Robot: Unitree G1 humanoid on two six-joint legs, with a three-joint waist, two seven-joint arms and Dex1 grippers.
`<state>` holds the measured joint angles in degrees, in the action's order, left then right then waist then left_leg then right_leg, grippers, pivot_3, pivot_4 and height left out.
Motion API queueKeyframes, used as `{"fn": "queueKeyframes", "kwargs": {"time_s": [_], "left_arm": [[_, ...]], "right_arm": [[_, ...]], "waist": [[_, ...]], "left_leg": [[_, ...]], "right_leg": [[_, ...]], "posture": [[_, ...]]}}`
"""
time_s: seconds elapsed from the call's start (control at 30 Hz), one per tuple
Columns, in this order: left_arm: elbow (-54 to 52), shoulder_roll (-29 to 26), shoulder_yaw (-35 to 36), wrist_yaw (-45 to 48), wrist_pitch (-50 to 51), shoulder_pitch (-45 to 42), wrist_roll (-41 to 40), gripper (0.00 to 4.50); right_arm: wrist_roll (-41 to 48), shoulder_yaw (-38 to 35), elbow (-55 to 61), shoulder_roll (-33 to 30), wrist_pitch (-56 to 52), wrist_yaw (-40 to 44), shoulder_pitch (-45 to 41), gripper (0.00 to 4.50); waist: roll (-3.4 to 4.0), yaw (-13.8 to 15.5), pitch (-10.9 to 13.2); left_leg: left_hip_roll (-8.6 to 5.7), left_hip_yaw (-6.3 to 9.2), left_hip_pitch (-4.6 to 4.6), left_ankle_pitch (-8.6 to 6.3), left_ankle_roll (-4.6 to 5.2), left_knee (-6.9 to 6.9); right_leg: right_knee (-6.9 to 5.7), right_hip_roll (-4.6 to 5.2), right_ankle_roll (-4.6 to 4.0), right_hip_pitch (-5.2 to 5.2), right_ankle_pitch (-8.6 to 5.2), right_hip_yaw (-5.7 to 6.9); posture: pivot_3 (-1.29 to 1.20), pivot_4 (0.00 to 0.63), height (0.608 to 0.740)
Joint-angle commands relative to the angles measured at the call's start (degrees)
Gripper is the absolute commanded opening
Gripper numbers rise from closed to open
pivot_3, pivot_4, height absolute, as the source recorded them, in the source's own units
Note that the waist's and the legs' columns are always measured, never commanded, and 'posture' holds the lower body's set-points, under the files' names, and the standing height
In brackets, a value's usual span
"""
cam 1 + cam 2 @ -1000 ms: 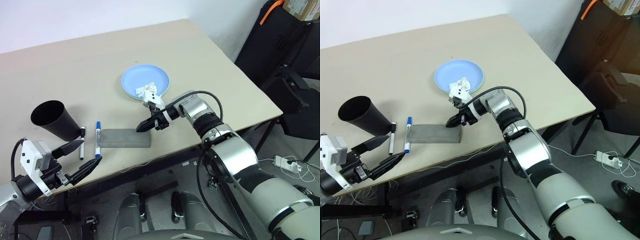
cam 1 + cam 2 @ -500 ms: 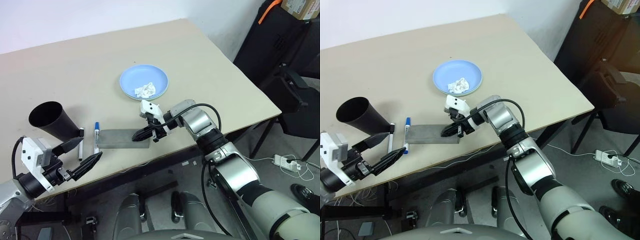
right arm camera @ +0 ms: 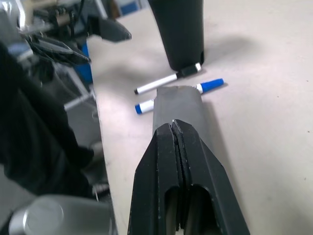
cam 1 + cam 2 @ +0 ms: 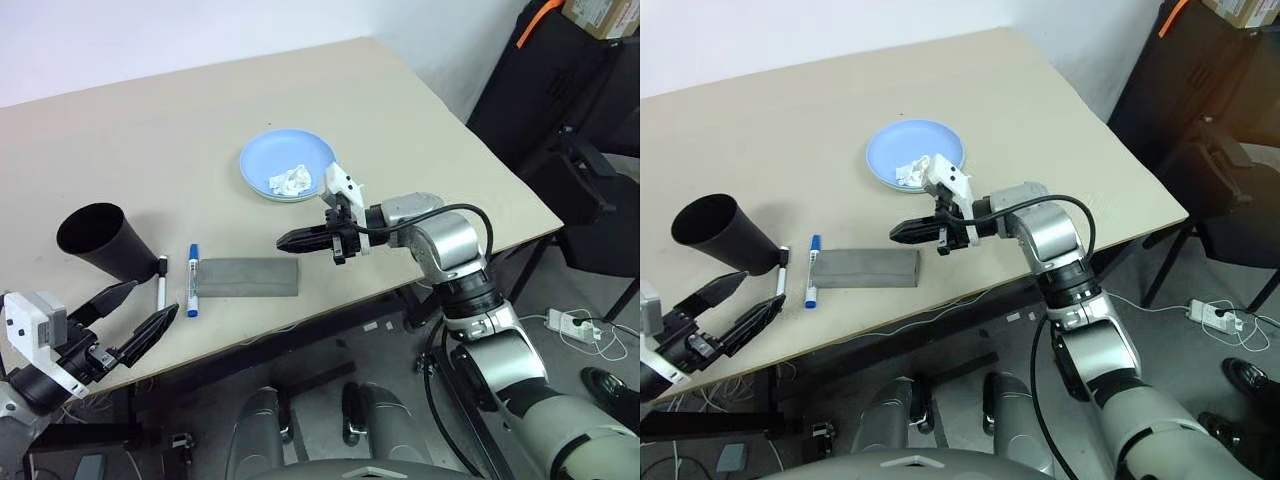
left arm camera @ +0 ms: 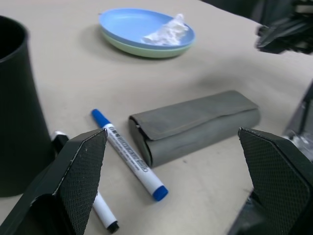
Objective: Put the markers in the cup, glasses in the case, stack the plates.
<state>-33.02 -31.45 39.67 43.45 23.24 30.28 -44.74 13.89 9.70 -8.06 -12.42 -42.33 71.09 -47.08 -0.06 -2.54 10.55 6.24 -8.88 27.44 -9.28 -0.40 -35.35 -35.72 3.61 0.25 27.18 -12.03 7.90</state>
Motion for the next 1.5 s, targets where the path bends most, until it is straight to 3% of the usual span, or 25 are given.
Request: {"fn": "queueKeyframes", "kwargs": {"time_s": [0.03,0.33,0.67,0.8,1.37,1.5], "left_arm": [[1.23,1.92,0.85,-2.44,-3.46,-0.29,2.96,4.50],[5.85,5.75,-2.60,-10.37,-5.33,-3.22,10.59,4.50],[9.36,6.49,-10.91,-15.54,-4.90,-9.32,16.97,4.50],[8.67,5.76,-12.76,-20.03,0.37,-11.11,19.08,4.50],[-2.25,1.45,-15.72,-31.68,35.67,-22.24,14.28,4.50],[-3.70,3.27,-15.60,-34.43,42.17,-24.62,13.52,4.50]], "right_arm": [[3.89,-3.59,5.14,-0.76,0.27,-3.25,0.32,0.03],[11.08,-6.36,11.87,-4.72,3.09,-3.62,6.44,0.03],[8.35,-2.81,9.53,-5.02,9.87,-8.75,9.89,0.03],[7.55,-2.49,7.81,-5.15,10.42,-10.69,8.99,0.03],[6.64,-1.92,4.57,-6.21,9.77,-14.37,7.84,0.03],[6.23,-1.52,4.09,-6.29,10.27,-14.74,7.64,0.03]], "waist": [[0.00,0.09,0.00],[-0.06,0.26,-0.04],[-0.06,0.15,-0.03],[-0.06,0.16,-0.03],[-0.06,1.24,-0.04],[-0.06,1.69,-0.04]], "left_leg": [[-0.01,-0.06,-0.01,0.00,0.00,0.11],[-0.03,-0.09,-0.04,0.00,0.00,0.11],[0.00,-0.08,-0.06,0.00,0.00,0.10],[0.00,-0.05,-0.09,0.00,0.00,0.09],[-0.33,0.02,-0.15,0.01,0.01,-0.02],[-0.36,0.06,-0.21,0.01,0.01,-0.04]], "right_leg": [[0.10,0.00,-0.02,0.00,0.05,0.01],[0.35,-0.01,0.05,-0.08,0.11,0.03],[0.37,-0.06,0.05,-0.20,0.39,0.03],[0.39,-0.06,0.05,-0.11,0.47,0.05],[0.22,0.03,0.13,-0.41,0.56,0.05],[0.23,0.01,0.13,-0.45,0.57,0.02]], "posture": [[0.00,0.150,0.719],[0.00,0.150,0.719],[0.00,0.150,0.719],[0.00,0.150,0.719],[0.00,0.150,0.719],[0.00,0.150,0.719]]}}
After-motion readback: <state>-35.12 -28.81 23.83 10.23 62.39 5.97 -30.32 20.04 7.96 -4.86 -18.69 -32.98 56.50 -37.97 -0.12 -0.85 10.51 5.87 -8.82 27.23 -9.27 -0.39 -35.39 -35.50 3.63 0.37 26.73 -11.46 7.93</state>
